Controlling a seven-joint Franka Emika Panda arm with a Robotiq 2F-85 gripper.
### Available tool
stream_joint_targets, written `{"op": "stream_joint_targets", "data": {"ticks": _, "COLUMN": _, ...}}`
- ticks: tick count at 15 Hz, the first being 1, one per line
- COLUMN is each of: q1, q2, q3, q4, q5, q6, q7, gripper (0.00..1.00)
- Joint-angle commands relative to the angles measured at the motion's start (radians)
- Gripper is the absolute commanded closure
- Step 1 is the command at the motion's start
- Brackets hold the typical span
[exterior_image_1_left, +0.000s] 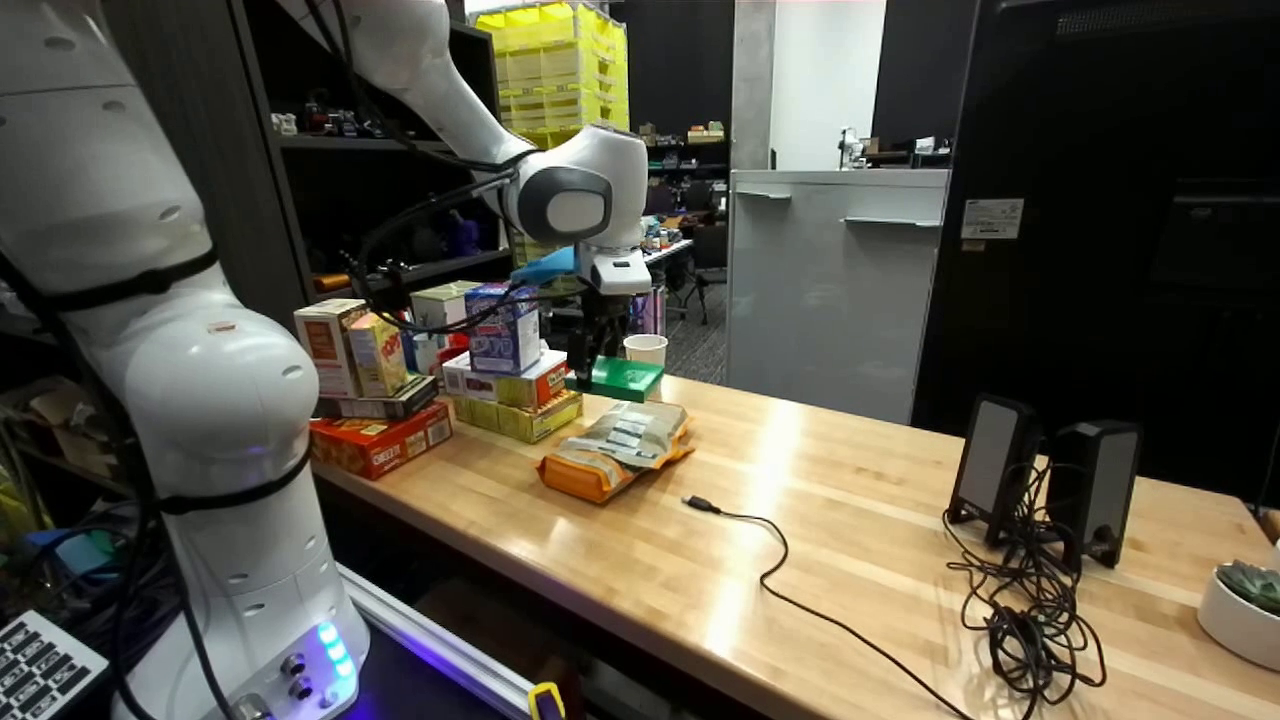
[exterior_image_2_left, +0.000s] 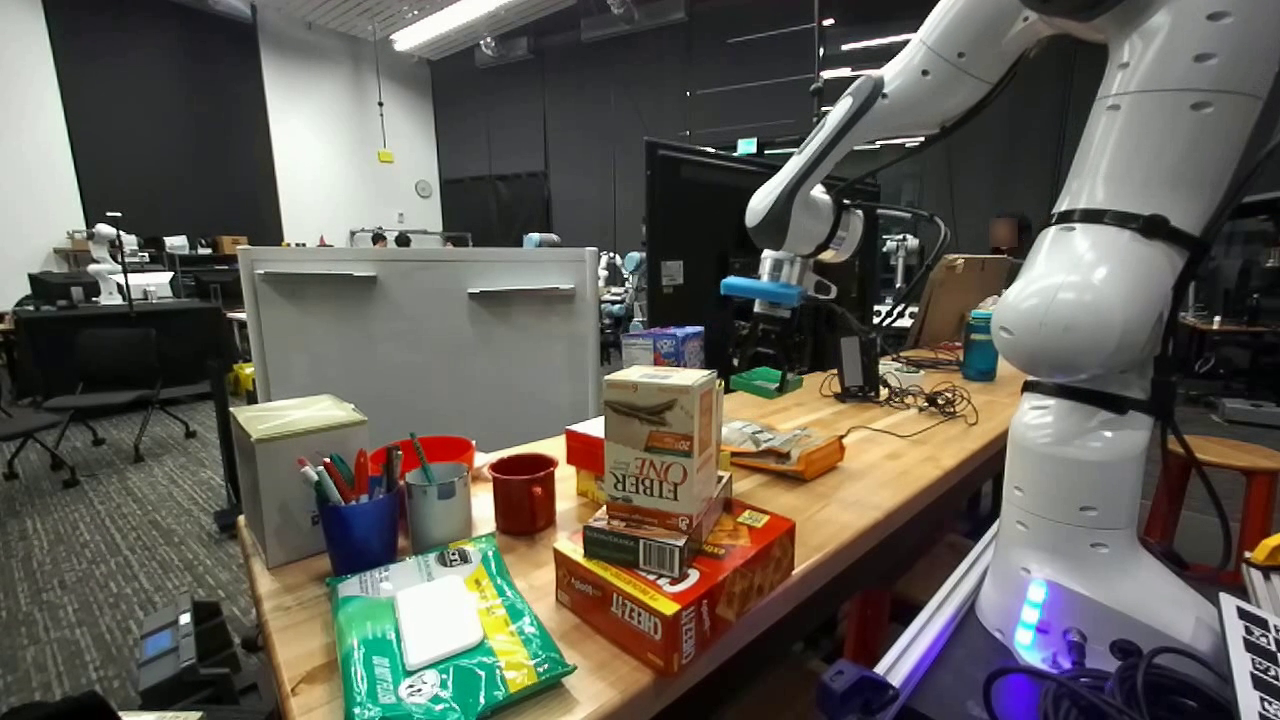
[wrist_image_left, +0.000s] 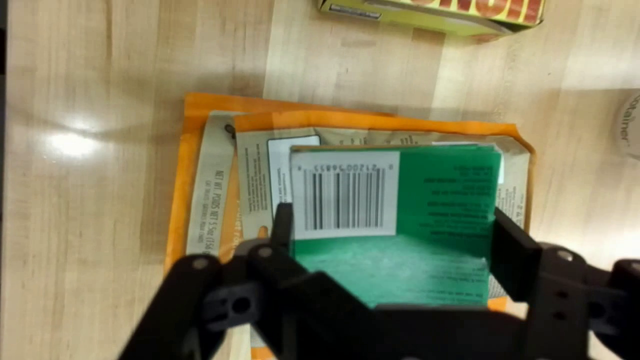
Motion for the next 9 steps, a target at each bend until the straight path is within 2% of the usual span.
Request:
{"op": "stream_joint_targets", "data": {"ticks": 1, "q1": -0.019, "q2": -0.102, "q3": -0.024, "q4": -0.028, "q5": 0.083, "q6": -0.069, "q7": -0.113, "gripper": 0.37}}
{"op": "stream_joint_targets", "data": {"ticks": 6, "q1": -0.047, "q2": -0.140, "q3": -0.067, "q4": -0.010, "q5": 0.189, "q6": -0.144, "q7": -0.238, "gripper": 0.37}}
{"op": "stream_joint_targets", "data": {"ticks": 9, "q1": -0.046, "q2": -0.145, "q3": -0.091, "q4": 0.004, "q5": 0.302, "q6": -0.159, "q7": -0.307, "gripper": 0.37}}
